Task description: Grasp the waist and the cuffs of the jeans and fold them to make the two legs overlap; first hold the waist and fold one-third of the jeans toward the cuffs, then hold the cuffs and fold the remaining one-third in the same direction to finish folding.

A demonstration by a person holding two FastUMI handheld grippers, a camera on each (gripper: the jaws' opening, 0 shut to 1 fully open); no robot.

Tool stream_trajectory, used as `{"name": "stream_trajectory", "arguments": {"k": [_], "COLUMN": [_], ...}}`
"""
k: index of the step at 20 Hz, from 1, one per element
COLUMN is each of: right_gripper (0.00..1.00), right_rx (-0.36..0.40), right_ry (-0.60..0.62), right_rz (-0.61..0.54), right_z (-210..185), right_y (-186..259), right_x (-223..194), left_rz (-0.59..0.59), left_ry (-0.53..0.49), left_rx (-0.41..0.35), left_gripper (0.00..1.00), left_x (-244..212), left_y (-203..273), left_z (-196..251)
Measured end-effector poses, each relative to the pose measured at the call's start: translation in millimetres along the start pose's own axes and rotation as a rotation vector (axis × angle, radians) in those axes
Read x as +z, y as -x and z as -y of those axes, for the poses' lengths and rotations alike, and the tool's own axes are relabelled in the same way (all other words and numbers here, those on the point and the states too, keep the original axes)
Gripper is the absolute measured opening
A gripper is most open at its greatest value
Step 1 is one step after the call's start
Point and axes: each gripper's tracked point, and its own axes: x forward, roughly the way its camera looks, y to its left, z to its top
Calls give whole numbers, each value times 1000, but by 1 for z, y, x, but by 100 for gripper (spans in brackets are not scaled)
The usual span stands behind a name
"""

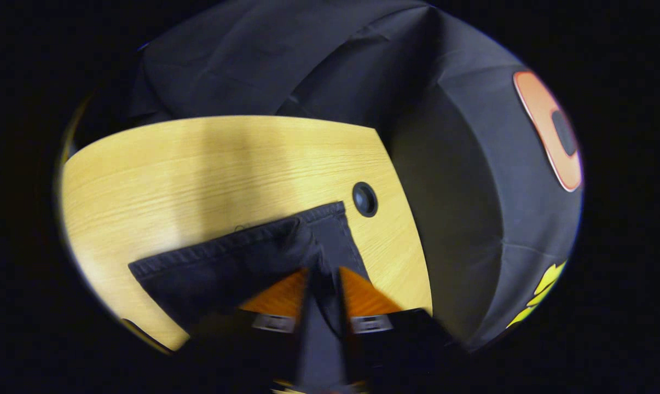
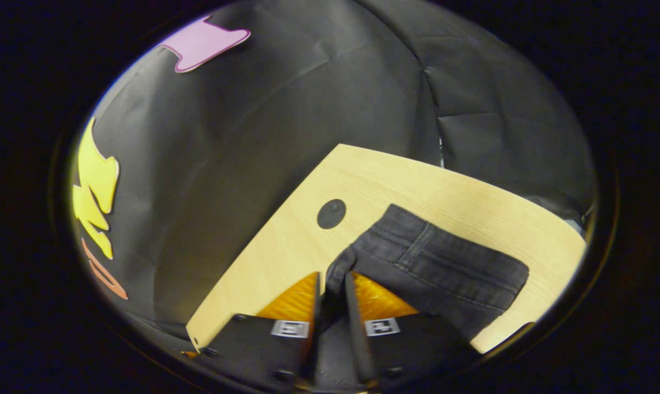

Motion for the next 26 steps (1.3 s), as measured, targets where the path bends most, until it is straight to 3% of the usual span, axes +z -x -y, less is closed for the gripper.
{"name": "stream_trajectory", "arguments": {"k": [1, 3, 4, 5, 6, 7, 9, 11, 13, 17, 21, 26], "right_gripper": [53, 100, 89, 96, 96, 96, 96, 97, 96, 96, 96, 100], "right_rx": [-4, 13, 25, 35, 48, 59, 86, 105, 109, 69, 17, 4], "right_ry": [15, 65, 93, 122, 154, 188, 258, 314, 328, 208, 44, -129], "right_rz": [17, 26, 36, 51, 72, 95, 155, 215, 231, 205, 162, 71], "right_z": [-1, -4, -11, -17, -23, -29, -41, -47, -39, 13, 72, 108], "right_y": [2, 3, 12, 17, 24, 32, 54, 83, 109, 143, 162, 162], "right_x": [3, 0, 0, 2, 3, 6, 15, 24, 28, 33, 31, 5], "left_rz": [56, 129, 142, 156, 176, 205, 265, 326, 398, 512, 541, 583], "left_ry": [-76, -219, -267, -310, -350, -395, -488, -586, -679, -823, -921, -1005], "left_rx": [-7, -26, -45, -49, -61, -72, -128, -202, -255, -358, -424, -479], "left_gripper": [100, 98, 98, 99, 99, 99, 99, 99, 98, 99, 99, 98], "left_x": [17, 44, 52, 61, 66, 74, 77, 74, 70, 57, 23, -23], "left_y": [4, 26, 40, 54, 41, 79, 87, 136, 172, 237, 275, 319], "left_z": [6, 16, 23, 27, 64, 64, 72, 122, 141, 169, 178, 183]}}
